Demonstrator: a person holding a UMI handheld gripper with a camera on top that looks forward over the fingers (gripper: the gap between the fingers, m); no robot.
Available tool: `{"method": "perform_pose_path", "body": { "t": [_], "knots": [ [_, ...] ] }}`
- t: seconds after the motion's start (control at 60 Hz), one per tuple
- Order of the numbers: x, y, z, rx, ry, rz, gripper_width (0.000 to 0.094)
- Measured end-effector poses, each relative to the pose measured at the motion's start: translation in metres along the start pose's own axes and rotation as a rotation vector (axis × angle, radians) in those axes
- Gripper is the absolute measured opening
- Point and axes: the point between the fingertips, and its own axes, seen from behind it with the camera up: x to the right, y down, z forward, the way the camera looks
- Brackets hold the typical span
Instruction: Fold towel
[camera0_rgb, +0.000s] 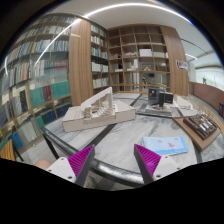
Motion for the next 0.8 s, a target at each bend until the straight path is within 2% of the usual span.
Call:
{"method": "perform_pose_path", "body": {
  "t": [0.133,0.3,0.55,0.65,0.8],
  "knots": [
    [0.016,0.01,0.024,-0.033,0.017,0.004,0.0817],
    [0.052,0.015,0.089,-0.068,0.045,-0.051,0.0797],
    [0.111,0.043,0.165,-0.186,0.109,-0.043,0.0784],
    [0.125,0.059,0.184,-0.237,0.124,-0.028,0.0745],
    [0.151,0.067,0.195,-0.268,0.178,-0.099,0.0679]
  ]
}}
